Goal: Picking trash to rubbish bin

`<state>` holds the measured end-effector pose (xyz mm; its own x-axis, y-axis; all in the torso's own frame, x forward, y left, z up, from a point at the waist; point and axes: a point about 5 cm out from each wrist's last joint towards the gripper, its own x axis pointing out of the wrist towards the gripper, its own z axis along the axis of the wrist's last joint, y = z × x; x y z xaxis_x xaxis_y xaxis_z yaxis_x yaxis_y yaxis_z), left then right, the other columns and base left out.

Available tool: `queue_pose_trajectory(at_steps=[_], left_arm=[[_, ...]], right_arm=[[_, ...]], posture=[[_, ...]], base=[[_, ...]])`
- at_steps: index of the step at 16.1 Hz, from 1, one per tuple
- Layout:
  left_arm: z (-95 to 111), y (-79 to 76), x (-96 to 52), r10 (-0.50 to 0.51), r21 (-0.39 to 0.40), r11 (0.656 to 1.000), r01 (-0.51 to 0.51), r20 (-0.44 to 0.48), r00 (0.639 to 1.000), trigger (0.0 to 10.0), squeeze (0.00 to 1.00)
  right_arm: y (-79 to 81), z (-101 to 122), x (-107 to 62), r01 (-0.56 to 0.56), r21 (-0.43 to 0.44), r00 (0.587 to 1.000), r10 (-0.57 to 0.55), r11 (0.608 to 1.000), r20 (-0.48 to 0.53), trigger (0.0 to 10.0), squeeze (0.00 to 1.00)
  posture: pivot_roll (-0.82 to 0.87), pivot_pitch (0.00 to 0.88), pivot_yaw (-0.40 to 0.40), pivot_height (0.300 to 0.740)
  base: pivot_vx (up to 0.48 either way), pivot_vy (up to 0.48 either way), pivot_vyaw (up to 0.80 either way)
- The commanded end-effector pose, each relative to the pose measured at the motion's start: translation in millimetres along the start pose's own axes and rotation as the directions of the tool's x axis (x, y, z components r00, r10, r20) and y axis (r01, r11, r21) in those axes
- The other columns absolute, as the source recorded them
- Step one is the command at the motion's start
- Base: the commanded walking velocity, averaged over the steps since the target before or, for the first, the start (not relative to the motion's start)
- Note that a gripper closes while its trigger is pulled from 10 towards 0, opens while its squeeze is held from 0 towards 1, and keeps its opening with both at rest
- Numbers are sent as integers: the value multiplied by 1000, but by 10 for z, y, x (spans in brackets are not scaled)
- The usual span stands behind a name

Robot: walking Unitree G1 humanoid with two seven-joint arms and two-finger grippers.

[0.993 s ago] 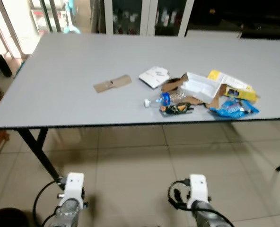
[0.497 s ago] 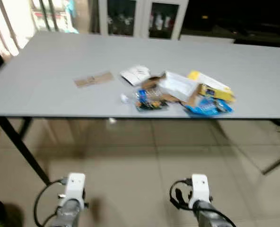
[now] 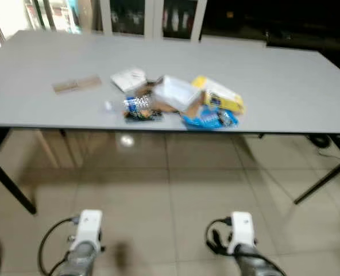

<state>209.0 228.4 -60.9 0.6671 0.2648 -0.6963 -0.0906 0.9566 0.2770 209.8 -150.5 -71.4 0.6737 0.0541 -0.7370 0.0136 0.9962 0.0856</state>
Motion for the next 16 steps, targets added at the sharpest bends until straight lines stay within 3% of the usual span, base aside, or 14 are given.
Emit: queue_pose_trajectory(at_steps=[1,4,7,10,11,14,16], left_arm=[[81,-23,15,0,-9,1000,1,21,1000,10000,0],[362,-37,48,-13,32,999,9,133,991,10000,0],[830,-73,59,-29,45,999,16,293,956,10000,0],[1329,-129,-11,-50,49,998,31,475,879,10000,0],[1613,-145,-92,-59,39,998,45,574,816,10000,0],[2045,-169,-290,-83,76,996,42,721,688,10000,0],[2359,-215,-502,-102,98,995,38,815,570,10000,0]], right_arm=[[-28,9,0,6,0,1000,-6,1000,1,10000,0],[-29,65,10,1,-9,1000,-1,1000,18,10000,0],[14,355,49,-44,-62,992,51,997,119,10000,0],[36,754,64,-53,-72,962,70,996,264,10000,0],[78,1038,48,-56,-91,927,85,994,365,10000,0],[194,1710,-92,-66,-92,800,108,994,590,10000,0],[313,2236,-339,-75,-107,649,129,992,750,10000,0]], posture=[[-7,61,-71,740],[-7,63,-71,740],[-10,63,-67,740],[-14,59,-66,740],[-12,52,-64,740],[-19,33,-56,740],[-25,19,-55,740]], base=[[0,0,0],[0,0,0],[0,0,0],[0,0,0],[0,0,0],[0,0,0],[0,0,0]])
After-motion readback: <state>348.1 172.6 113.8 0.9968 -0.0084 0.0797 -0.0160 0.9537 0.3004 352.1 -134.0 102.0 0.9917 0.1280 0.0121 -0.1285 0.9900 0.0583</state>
